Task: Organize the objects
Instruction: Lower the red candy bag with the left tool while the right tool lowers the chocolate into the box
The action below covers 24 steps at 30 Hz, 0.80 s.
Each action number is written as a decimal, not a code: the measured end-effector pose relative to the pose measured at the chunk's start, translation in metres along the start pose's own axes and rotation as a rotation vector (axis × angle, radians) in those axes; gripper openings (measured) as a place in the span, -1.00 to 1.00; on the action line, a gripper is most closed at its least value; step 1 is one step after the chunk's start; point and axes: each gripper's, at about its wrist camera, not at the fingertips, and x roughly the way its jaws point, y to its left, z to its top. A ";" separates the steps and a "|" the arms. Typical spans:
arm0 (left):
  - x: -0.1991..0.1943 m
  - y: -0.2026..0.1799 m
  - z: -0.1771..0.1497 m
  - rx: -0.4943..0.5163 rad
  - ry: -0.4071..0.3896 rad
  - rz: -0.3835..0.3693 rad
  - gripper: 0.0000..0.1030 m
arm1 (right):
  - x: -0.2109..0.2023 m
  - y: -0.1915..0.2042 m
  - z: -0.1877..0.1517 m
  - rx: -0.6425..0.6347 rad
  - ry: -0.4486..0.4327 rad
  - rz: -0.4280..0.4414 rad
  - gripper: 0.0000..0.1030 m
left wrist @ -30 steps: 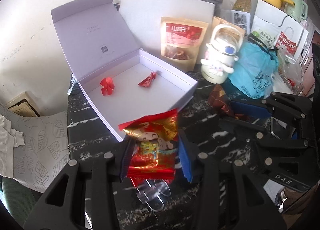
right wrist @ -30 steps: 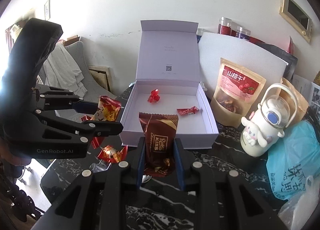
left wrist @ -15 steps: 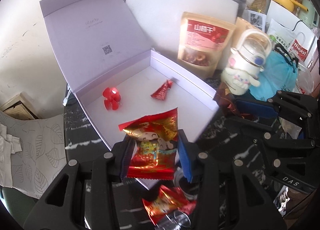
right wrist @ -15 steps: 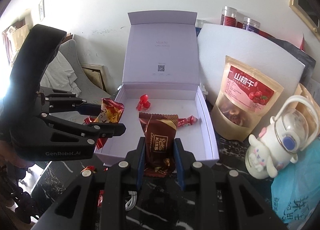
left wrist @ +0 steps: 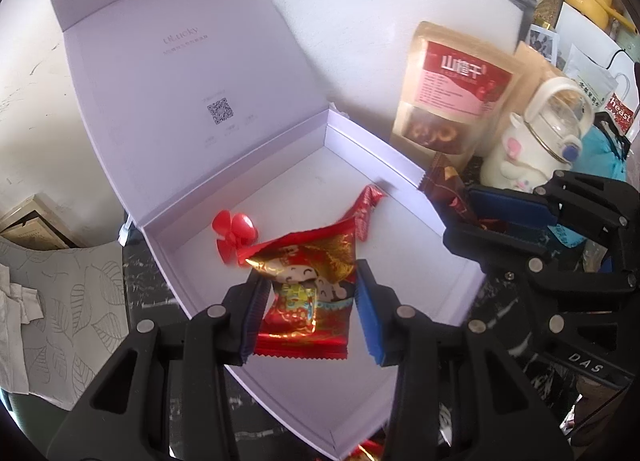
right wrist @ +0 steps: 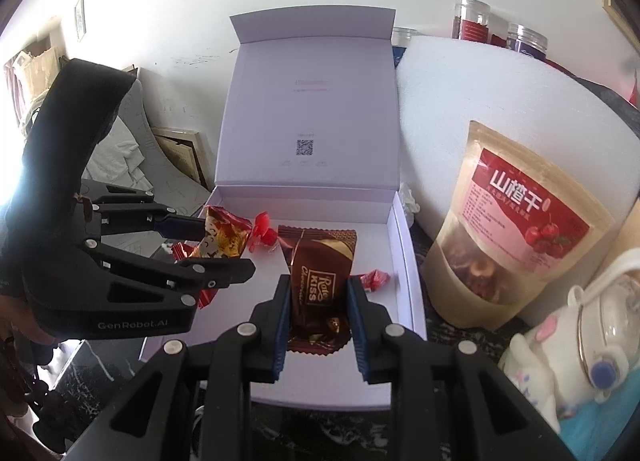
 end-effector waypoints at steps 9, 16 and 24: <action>0.030 0.010 0.024 0.005 0.010 0.019 -0.22 | 0.033 -0.020 0.019 0.001 0.006 0.002 -0.50; 0.054 0.020 0.038 0.015 0.026 0.042 -0.22 | 0.053 -0.027 0.029 -0.018 0.017 0.006 -0.50; 0.079 0.023 0.047 0.044 0.053 0.056 -0.22 | 0.079 -0.029 0.036 -0.045 0.045 0.022 -0.49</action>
